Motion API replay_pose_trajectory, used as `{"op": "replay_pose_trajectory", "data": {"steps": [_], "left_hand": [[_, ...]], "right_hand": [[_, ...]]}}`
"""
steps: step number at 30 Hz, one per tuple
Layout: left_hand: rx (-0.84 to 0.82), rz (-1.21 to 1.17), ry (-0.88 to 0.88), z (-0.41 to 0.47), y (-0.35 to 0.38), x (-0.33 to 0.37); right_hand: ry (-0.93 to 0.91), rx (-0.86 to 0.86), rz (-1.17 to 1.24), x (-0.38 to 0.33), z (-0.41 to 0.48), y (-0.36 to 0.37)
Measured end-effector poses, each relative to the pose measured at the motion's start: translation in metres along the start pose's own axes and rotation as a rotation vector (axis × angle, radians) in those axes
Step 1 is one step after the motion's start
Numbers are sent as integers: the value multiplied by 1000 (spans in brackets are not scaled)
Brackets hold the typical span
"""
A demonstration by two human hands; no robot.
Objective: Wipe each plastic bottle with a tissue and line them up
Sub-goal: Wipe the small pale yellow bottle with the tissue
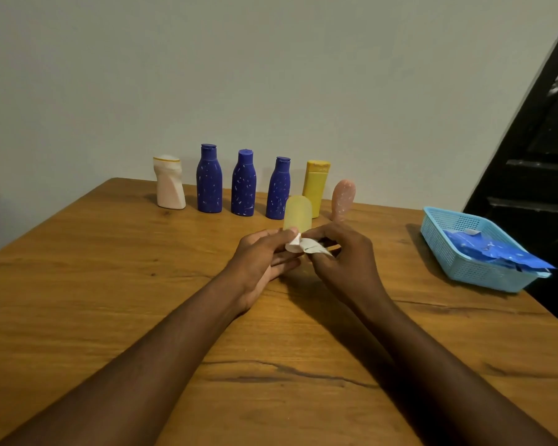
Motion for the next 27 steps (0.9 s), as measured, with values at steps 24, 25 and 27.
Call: {"op": "replay_pose_trajectory", "data": {"steps": [24, 25, 27], "left_hand": [[-11, 89, 54, 0, 4, 0], [-16, 90, 61, 0, 3, 0], [-27, 90, 71, -1, 3, 0]], "right_hand": [[130, 77, 159, 2, -3, -4], [117, 76, 159, 2, -3, -4], [105, 82, 154, 3, -3, -6]]}}
Point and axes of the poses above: each hand's wrist, its own z-axis towards the middle knuckle, its own y-axis out of the palm, x = y × z, the point moved 3 cm from there along z, towards the middle knuckle, and after that the axes turned 5 degrees about z, right-handed, at the moved point
